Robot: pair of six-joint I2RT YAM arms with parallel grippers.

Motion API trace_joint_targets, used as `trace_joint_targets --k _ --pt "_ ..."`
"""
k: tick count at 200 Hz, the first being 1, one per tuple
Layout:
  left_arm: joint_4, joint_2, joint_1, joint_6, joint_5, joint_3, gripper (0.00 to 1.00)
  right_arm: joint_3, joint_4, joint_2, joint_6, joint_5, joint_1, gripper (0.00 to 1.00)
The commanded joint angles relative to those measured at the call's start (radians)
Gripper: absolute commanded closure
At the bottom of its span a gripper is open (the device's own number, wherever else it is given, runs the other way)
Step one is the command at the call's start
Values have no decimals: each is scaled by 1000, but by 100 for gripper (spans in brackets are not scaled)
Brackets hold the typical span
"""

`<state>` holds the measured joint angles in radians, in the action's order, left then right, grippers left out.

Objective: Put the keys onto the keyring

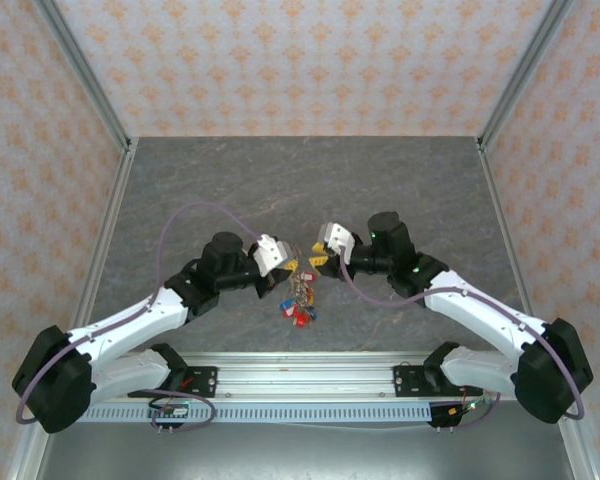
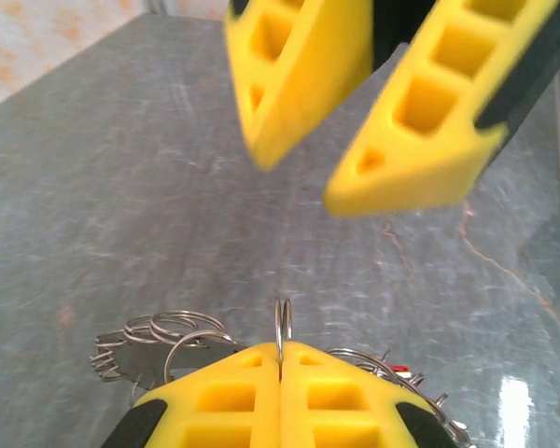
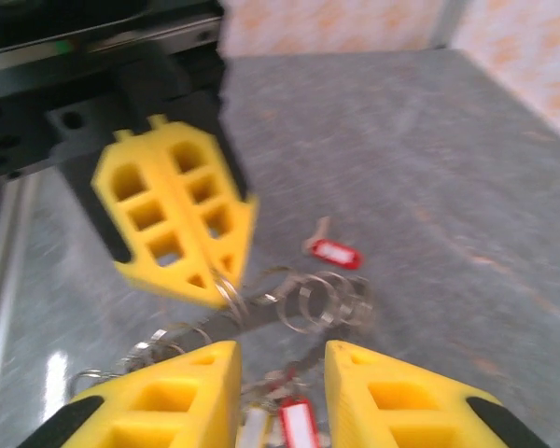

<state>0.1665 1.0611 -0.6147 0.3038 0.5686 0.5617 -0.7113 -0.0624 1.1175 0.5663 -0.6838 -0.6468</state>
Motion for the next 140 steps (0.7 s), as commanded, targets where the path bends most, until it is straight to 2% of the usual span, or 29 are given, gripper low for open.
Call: trace_joint_targets --k 1,22,36,64,96,115,140 --pt "9 -79 48 -62 -28 24 100 10 -140 11 -247 229 8 71" --pt "-44 -160 83 -84 -68 36 100 -10 -166 60 -421 339 9 72" --pt "-93 -219 93 -87 -117 44 100 -37 -159 119 -564 432 8 78" --pt "-199 -328 110 -92 -243 58 100 -132 -83 237 -751 443 10 73" --pt "-286 -433 134 -91 -366 72 100 -277 34 398 -874 373 10 71" --pt "-326 -486 140 -87 -424 91 100 -376 82 510 -903 232 9 71" --pt "-391 -529 141 -79 -518 131 100 -531 200 673 -926 154 -16 73"
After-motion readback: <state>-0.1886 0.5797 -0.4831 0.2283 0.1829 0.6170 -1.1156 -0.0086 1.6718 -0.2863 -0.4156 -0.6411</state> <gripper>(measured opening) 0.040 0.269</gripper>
